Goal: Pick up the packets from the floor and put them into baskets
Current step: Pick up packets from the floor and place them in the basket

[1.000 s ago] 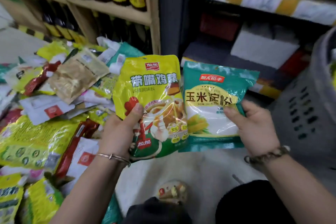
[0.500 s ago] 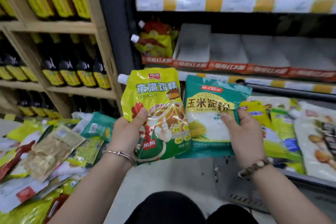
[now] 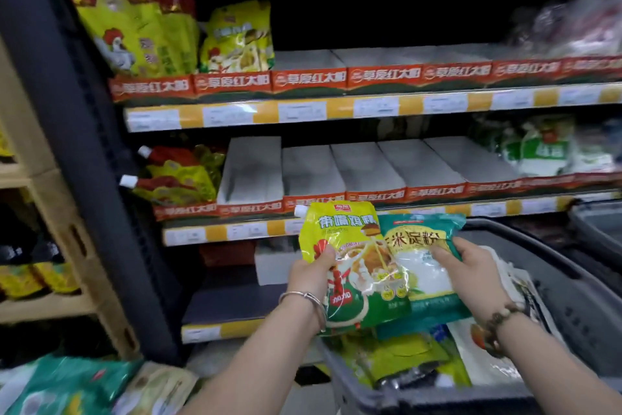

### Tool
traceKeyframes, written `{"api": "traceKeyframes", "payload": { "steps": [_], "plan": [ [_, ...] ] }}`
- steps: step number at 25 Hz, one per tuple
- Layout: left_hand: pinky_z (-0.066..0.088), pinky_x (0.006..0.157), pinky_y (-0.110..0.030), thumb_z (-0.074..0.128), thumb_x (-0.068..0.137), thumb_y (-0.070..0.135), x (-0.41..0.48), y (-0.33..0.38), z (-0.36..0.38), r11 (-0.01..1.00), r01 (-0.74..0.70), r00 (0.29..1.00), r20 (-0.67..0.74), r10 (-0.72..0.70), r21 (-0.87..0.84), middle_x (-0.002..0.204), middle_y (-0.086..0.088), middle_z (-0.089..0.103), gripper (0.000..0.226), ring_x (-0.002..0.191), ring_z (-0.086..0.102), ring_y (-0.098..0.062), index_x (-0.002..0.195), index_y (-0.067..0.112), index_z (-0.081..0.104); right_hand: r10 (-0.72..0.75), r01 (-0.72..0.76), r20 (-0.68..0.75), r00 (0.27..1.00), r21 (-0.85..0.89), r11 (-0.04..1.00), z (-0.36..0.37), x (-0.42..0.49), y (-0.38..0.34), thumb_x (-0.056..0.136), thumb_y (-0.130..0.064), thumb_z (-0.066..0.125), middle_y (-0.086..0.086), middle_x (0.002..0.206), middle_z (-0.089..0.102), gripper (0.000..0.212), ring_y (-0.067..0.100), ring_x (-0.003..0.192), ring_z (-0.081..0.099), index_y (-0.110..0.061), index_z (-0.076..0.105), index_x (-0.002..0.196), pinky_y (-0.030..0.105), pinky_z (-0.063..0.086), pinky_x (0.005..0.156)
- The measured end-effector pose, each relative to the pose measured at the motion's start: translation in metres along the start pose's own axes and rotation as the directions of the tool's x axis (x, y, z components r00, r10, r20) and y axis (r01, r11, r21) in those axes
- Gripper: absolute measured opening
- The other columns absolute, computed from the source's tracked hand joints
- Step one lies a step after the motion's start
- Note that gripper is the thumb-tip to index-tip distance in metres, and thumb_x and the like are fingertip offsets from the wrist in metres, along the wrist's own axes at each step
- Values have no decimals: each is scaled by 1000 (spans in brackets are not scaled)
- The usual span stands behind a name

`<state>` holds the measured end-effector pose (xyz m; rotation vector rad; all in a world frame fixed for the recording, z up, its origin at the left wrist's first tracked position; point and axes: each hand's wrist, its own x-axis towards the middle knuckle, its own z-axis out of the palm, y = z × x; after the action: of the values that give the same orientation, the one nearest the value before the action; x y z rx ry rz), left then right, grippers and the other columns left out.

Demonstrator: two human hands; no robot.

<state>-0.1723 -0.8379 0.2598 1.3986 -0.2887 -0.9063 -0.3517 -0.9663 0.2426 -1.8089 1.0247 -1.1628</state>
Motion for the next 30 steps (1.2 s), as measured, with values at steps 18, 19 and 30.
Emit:
{"api": "traceKeyframes", "payload": {
  "steps": [18, 19, 30],
  "plan": [
    [6, 116, -38, 45, 92, 43, 87, -44, 73, 101, -464, 751, 330, 572, 880, 158, -1, 4, 66, 145, 4, -22, 148, 22, 19, -59, 269, 276, 959, -832, 485, 44, 82, 57, 96, -46, 32, 5, 154, 21, 55, 22, 143, 16, -25, 24, 145, 46, 12, 115],
    [1, 116, -40, 35, 94, 49, 90, -43, 81, 47, -472, 793, 400, 459, 880, 158, -1, 3, 62, 145, 0, -21, 148, 25, 19, -19, 277, 309, 951, -822, 498, 49, 78, 63, 97, -46, 24, 3, 156, 14, 54, 20, 144, 8, -26, 20, 147, 45, 6, 116],
    [-12, 112, -51, 6, 96, 50, 107, -58, 92, -71, -339, 933, 345, 102, 938, 157, 0, -14, 51, 144, -16, -26, 146, 43, -1, 276, 220, 398, 875, -835, 505, 60, 85, 76, 96, -47, 12, 3, 158, -2, 63, 15, 145, -1, -15, 2, 150, 41, -3, 115]
  ]
}}
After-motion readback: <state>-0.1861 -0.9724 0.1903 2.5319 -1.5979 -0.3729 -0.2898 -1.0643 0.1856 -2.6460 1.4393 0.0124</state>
